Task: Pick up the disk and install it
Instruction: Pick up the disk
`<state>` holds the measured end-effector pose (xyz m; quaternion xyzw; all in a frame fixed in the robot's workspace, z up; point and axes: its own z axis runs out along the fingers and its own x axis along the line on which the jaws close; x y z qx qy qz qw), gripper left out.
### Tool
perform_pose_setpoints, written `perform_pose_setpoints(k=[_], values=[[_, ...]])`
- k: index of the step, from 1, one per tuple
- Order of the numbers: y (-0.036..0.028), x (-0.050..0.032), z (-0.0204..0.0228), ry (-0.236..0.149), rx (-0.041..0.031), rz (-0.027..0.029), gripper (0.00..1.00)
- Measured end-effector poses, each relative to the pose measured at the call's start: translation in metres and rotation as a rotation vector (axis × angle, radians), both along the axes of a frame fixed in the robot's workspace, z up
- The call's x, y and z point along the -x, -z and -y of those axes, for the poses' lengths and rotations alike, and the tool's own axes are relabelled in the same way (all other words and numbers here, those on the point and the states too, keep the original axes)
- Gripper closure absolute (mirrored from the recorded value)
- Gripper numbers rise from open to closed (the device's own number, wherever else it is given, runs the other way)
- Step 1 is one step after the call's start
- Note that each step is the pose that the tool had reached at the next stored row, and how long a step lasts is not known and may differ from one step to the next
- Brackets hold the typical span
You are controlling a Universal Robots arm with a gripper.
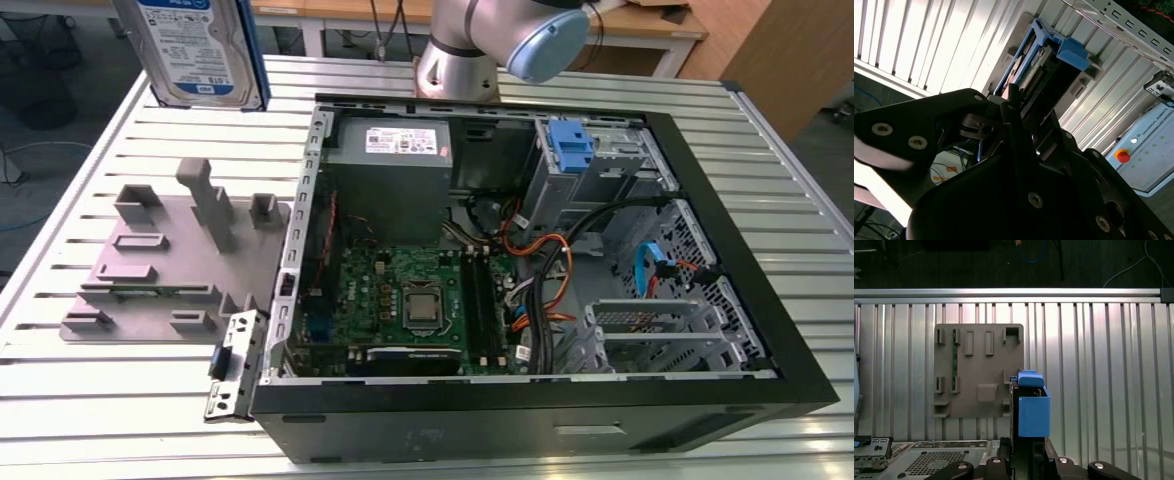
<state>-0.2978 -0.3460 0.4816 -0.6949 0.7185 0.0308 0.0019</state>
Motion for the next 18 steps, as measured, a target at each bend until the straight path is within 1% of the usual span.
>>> perform_pose_setpoints(k=[4, 7, 13, 18], values=[[-0.0001, -0.0017, 0.0, 0.0, 0.0001, -0.0001, 0.65], [0.0, -0.0062, 0.0, 0.0, 0.0, 0.0, 0.65], [0.0, -0.0191, 0.0, 0.0, 0.0001, -0.0001, 0.65], [0.0003, -0.033, 0.0, 0.0, 0.0, 0.0, 0.65]])
